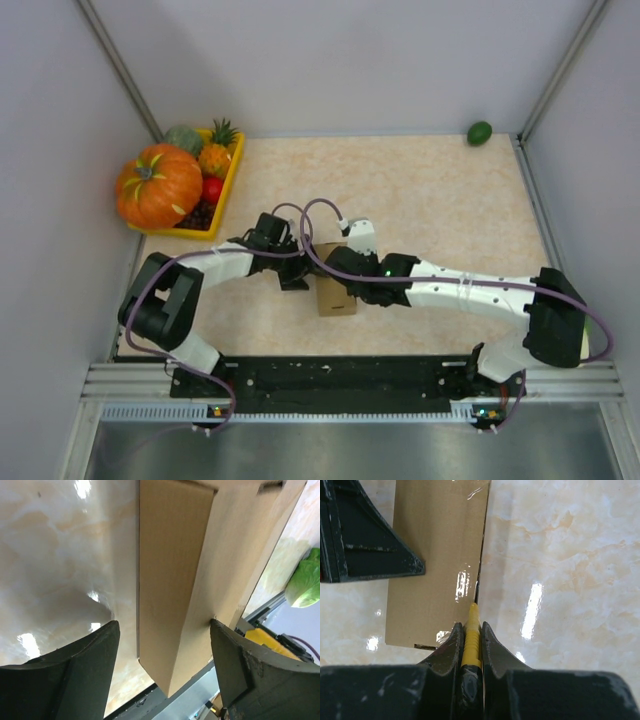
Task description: Unpack the express box
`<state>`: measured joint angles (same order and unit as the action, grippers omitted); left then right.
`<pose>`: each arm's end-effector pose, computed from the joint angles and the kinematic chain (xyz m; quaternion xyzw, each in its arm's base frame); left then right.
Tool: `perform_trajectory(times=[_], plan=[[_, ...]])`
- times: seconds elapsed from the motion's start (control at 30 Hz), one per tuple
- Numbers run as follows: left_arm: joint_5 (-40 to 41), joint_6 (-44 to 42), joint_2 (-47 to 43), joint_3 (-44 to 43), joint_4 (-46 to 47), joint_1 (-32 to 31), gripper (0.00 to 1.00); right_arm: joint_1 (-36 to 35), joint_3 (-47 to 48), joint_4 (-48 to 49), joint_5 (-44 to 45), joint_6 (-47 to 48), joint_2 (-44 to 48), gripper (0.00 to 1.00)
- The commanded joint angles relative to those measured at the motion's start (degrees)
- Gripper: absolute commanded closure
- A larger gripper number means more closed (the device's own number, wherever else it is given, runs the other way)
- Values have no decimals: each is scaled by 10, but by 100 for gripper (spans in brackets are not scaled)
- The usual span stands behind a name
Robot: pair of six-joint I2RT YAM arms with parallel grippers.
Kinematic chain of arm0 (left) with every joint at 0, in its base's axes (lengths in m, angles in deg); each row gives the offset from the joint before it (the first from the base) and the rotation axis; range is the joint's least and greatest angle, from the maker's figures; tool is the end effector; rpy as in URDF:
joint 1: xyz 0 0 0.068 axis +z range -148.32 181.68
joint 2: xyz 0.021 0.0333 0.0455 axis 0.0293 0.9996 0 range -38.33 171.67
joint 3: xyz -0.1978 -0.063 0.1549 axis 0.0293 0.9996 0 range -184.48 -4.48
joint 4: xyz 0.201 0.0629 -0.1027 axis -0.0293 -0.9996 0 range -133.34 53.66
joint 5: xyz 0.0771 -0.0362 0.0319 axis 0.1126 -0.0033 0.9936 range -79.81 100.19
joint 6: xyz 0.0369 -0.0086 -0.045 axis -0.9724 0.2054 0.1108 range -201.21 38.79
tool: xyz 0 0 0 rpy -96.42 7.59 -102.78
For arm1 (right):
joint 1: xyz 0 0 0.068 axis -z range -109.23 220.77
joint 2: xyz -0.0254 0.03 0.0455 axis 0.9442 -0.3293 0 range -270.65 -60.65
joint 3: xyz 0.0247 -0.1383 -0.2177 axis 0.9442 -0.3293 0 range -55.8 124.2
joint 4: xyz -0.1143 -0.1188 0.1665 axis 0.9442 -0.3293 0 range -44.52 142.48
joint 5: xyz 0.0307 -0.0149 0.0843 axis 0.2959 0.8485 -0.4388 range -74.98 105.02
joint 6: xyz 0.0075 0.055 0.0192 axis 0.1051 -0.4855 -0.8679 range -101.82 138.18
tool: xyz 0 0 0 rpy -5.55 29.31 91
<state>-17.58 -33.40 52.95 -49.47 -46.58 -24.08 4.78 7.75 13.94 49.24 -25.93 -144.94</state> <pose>0.2433 -0.1395 0.1553 -0.1100 0.9257 -0.3514 0.0863 0.1335 0.2406 0.2479 -0.0984 0.9196 0.0451 0.3776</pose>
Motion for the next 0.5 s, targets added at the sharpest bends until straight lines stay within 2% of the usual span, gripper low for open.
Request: perform_trajectory(times=[0.0, 0.13, 0.23, 0.27, 0.3, 0.37, 0.4, 0.47], plan=[[-30, -9, -33, 40, 37, -18, 22, -11, 1, 8, -10, 12, 1, 100], [-52, 49, -55, 80, 91, -41, 21, -7, -2, 15, -12, 21, 13, 100], [-11, 61, -66, 92, 86, -76, 24, -7, -1, 19, -8, 24, 24, 100], [-3, 66, -62, 89, 77, -82, 26, -7, -1, 20, -8, 25, 26, 100], [1, 71, -57, 88, 73, -85, 35, -7, 0, 20, -11, 26, 30, 100], [17, 93, -46, 90, 73, -95, 41, -7, -2, 22, -13, 28, 37, 100], [26, 99, -45, 92, 69, -97, 48, -7, -3, 22, -13, 28, 41, 100], [45, 117, -41, 95, 66, -103, 52, -7, -5, 21, -17, 28, 46, 100]])
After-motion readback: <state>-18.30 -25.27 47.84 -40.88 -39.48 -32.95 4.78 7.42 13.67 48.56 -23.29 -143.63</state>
